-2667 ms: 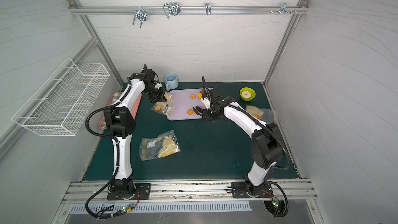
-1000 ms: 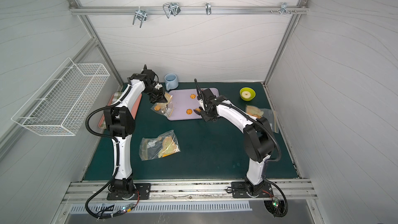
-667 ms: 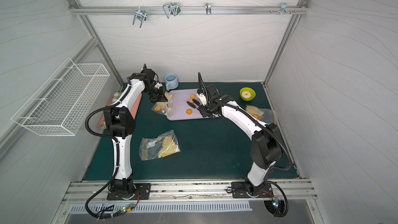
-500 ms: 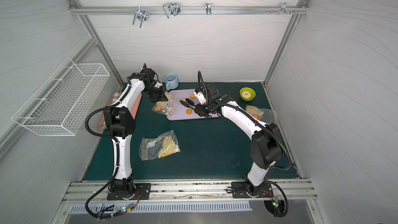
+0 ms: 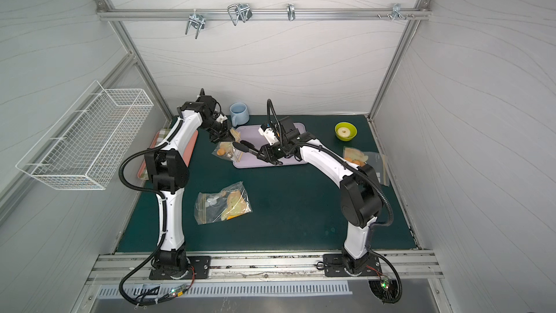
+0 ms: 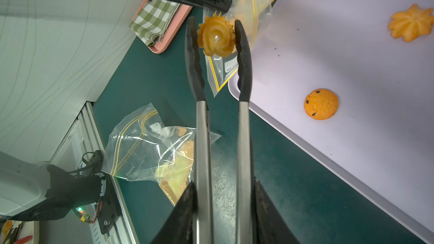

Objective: Put the cookies into a resealable bag to prevent moisture
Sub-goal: Place the cookie in the ziploc bag.

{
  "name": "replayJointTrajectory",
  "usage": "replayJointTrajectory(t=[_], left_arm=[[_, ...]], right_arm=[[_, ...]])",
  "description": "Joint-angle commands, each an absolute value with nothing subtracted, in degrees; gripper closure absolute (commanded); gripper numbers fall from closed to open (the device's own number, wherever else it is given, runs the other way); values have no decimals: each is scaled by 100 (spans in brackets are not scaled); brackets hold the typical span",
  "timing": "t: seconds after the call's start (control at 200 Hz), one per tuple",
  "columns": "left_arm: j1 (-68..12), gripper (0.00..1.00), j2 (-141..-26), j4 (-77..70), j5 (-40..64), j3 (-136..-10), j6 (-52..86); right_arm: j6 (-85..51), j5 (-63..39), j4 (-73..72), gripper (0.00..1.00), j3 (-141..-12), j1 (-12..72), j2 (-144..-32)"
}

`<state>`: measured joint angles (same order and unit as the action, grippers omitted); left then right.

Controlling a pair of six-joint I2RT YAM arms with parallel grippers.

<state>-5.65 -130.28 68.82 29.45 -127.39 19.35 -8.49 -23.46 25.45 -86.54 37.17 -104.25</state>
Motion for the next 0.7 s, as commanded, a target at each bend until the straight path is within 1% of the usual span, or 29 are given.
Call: replayJointTrajectory(t=[0.0, 0.175, 0.3, 0.695], left_arm=[[-554, 100, -13079, 6865, 3064, -12946, 1899], [-554, 100, -13078, 6856, 3104, -12933, 1898], [-554, 100, -13072, 6846, 3168, -12921, 1898], [-554, 100, -13039, 6834, 3214, -12894, 1890]], right_arm=[[-910, -2397, 2430, 62, -8852, 3729, -10576], [-990, -1960, 2541, 62, -8898, 3718, -10705], [-991, -1788, 2738, 62, -9184, 3709, -10891], [-934, -2121, 3505, 59, -10590, 3853, -11842]])
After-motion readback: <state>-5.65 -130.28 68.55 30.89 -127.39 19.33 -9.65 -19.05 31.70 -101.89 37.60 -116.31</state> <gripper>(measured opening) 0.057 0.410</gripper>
